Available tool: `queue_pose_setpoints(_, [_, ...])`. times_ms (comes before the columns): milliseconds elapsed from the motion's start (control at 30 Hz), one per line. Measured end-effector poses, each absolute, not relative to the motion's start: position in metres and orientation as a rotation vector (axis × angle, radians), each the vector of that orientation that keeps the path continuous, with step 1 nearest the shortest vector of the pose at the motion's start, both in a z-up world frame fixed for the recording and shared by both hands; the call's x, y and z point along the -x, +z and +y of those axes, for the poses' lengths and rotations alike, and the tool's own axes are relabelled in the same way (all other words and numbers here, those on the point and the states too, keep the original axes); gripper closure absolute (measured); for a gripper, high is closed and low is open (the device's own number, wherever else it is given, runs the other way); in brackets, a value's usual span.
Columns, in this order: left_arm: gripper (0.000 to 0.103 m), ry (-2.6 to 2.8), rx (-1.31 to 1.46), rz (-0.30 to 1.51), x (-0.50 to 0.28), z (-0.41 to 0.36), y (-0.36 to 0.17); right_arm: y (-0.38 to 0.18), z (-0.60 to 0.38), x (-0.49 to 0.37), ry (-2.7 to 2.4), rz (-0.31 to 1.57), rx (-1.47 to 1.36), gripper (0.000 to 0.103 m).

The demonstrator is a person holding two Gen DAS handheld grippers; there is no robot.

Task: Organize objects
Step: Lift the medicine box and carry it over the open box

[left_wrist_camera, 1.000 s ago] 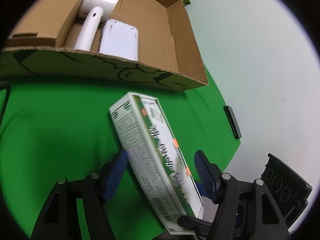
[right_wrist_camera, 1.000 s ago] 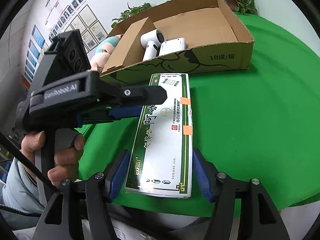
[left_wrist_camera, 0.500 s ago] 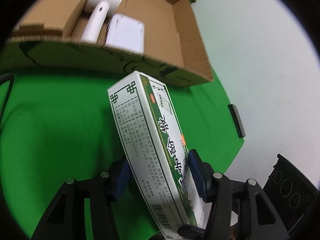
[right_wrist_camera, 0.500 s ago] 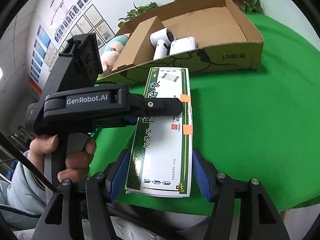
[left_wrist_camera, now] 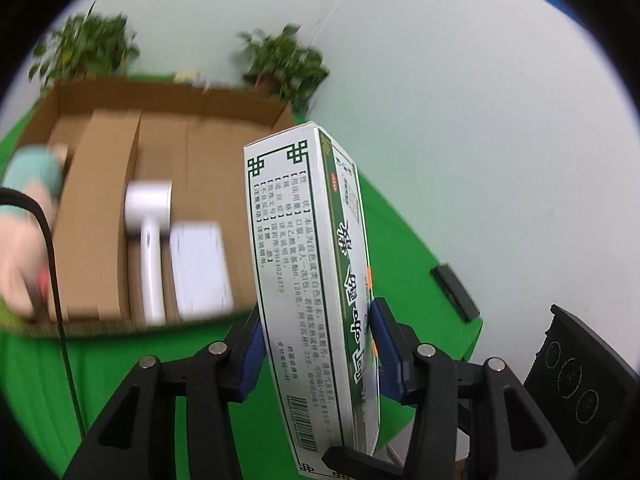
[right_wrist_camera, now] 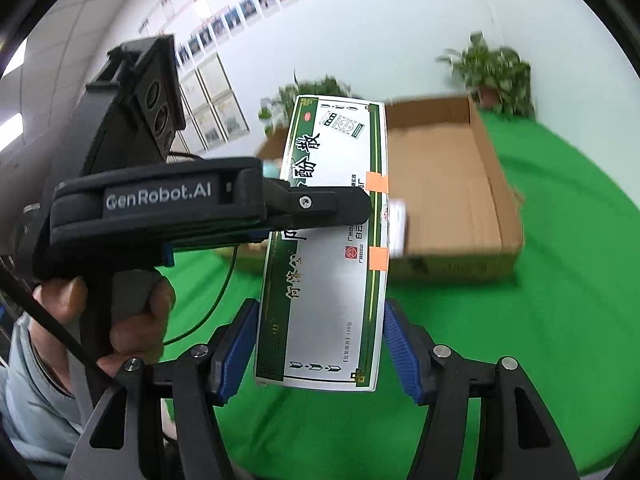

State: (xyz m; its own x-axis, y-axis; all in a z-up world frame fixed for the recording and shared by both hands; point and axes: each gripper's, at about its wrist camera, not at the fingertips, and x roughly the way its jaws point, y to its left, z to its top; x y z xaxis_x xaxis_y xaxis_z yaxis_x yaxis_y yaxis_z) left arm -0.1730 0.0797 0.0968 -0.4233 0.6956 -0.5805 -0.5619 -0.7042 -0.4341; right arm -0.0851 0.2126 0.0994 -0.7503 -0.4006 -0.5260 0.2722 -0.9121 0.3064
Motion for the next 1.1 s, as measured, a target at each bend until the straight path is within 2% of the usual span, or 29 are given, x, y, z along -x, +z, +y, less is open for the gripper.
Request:
queue_pose_setpoints(133, [0.056, 2.189, 0.892, -0.173, 0.191, 0.08, 0.137, 0.129, 0.218, 0.103, -2.664, -0.26, -0.751, 0.044])
queue_pose_setpoints(333, [0.056, 2.299, 0.799, 0.017, 0.228, 0.123, 0.174, 0.164, 0.232, 0.162, -2.627, -0.271, -0.713, 0.044])
queue_pose_setpoints(433, [0.056, 2.329, 0.766, 0.101, 0.251, 0.135, 0.196, 0.182, 0.243, 0.194, -2.605, -0.304, -0.71, 0.044])
queue_pose_setpoints(533, [0.059, 2.317, 0.794, 0.111, 0.268, 0.143, 0.207, 0.194, 0.26, 0.222, -2.54, -0.387, -0.728, 0.045])
queue_pose_setpoints(833, [0.059, 2.23, 0.929, 0.035, 0.306, 0.158, 0.178, 0.191, 0.282, 0.269, -2.544, -0.41, -0.862, 0.045])
queue_pose_setpoints(1100, [0.06, 2.133, 1.146, -0.027, 0.338, 0.168, 0.098, 0.127, 0.288, 0.288, -2.491, -0.419, -1.093, 0.045])
